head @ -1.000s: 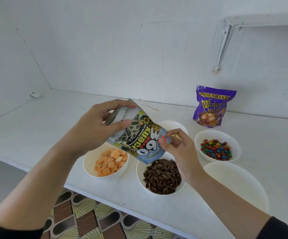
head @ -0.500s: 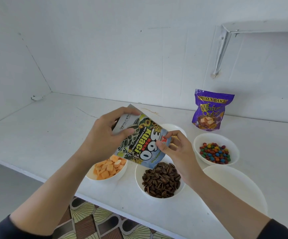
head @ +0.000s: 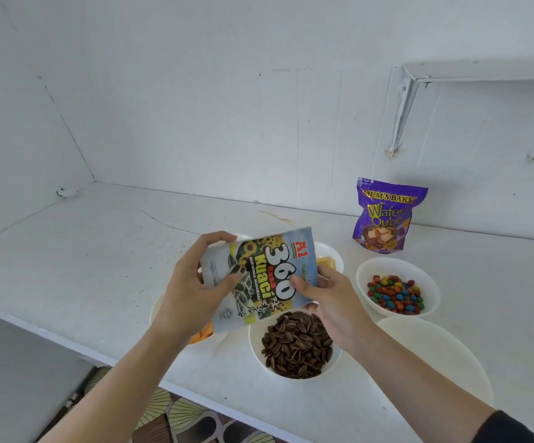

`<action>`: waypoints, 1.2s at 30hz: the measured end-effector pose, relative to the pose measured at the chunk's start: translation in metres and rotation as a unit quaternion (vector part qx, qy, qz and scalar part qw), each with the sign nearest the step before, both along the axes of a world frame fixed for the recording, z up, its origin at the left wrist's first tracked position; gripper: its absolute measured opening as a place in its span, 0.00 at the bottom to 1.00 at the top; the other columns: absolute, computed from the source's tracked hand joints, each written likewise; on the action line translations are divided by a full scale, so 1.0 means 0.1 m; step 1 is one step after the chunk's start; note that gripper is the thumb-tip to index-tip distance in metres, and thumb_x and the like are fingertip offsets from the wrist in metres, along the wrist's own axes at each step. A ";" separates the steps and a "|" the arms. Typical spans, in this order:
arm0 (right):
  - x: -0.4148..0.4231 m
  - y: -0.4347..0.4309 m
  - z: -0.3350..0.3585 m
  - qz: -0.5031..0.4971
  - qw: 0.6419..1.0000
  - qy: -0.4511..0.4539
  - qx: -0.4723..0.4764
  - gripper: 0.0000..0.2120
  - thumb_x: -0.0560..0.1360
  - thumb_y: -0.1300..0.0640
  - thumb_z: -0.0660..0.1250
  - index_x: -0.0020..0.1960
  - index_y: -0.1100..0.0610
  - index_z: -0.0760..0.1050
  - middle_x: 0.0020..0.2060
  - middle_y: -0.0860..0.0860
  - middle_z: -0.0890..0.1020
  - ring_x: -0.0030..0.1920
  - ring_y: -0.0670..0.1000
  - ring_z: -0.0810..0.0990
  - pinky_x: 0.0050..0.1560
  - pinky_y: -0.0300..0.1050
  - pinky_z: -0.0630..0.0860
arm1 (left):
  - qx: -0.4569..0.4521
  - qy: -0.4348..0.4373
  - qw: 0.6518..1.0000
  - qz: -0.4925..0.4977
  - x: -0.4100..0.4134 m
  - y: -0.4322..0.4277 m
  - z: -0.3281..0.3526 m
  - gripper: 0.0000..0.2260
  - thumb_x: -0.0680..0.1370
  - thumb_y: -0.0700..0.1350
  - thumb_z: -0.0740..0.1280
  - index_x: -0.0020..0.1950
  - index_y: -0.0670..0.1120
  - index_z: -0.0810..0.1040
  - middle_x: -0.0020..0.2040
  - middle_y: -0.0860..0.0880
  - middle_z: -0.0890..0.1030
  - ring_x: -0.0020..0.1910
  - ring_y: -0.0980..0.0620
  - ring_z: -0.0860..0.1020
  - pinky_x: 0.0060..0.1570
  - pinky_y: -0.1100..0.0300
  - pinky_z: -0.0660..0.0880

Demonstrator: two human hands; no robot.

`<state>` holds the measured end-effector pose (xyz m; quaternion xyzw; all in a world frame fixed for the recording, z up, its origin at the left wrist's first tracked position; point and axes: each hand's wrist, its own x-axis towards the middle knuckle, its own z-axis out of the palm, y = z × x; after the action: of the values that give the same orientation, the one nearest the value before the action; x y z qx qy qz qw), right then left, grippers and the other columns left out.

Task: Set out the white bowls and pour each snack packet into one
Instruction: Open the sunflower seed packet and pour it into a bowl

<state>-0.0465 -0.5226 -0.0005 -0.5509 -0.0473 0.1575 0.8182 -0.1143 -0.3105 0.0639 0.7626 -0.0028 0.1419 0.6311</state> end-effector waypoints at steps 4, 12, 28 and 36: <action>0.07 -0.04 0.09 -0.008 0.994 -0.074 -0.075 0.10 0.75 0.61 0.71 0.56 0.61 0.82 0.50 0.58 0.87 0.49 0.58 0.86 0.47 0.50 0.83 | 0.042 0.053 0.997 -0.037 -0.02 0.16 -0.04 0.22 0.72 0.28 0.75 0.59 0.51 0.80 0.46 0.53 0.86 0.49 0.46 0.87 0.40 0.56 0.84; 0.26 0.19 0.45 -0.112 0.987 -0.087 -0.074 0.07 0.73 0.58 0.76 0.48 0.60 0.82 0.45 0.62 0.86 0.46 0.65 0.85 0.46 0.60 0.82 | 0.106 0.079 0.987 -0.093 -0.01 0.31 0.12 0.39 0.72 0.38 0.79 0.72 0.68 0.66 0.54 0.48 0.87 0.52 0.47 0.86 0.45 0.51 0.85; -0.01 1.42 0.94 -0.033 0.953 -0.271 -0.129 0.04 0.80 0.57 0.69 0.51 0.53 0.74 0.36 0.56 0.86 0.33 0.53 0.86 0.29 0.50 0.81 | -0.055 0.024 0.996 0.062 -0.27 0.80 0.44 0.11 0.81 0.41 0.68 0.62 0.52 0.76 0.53 0.44 0.86 0.47 0.41 0.87 0.40 0.48 0.85; -0.51 2.36 0.98 0.101 0.949 -0.272 -0.124 0.16 0.74 0.58 0.75 0.57 0.54 0.71 0.39 0.53 0.88 0.36 0.53 0.87 0.34 0.49 0.83 | -0.071 -0.005 0.984 0.163 -0.96 1.68 0.47 0.08 0.81 0.40 0.70 0.58 0.48 0.78 0.51 0.41 0.85 0.46 0.38 0.86 0.42 0.43 0.85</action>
<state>-0.0976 -0.2867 0.0976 -0.6622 -0.3033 0.0879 0.6795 -0.2102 -0.1422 0.1111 0.7054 0.1286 0.2462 0.6521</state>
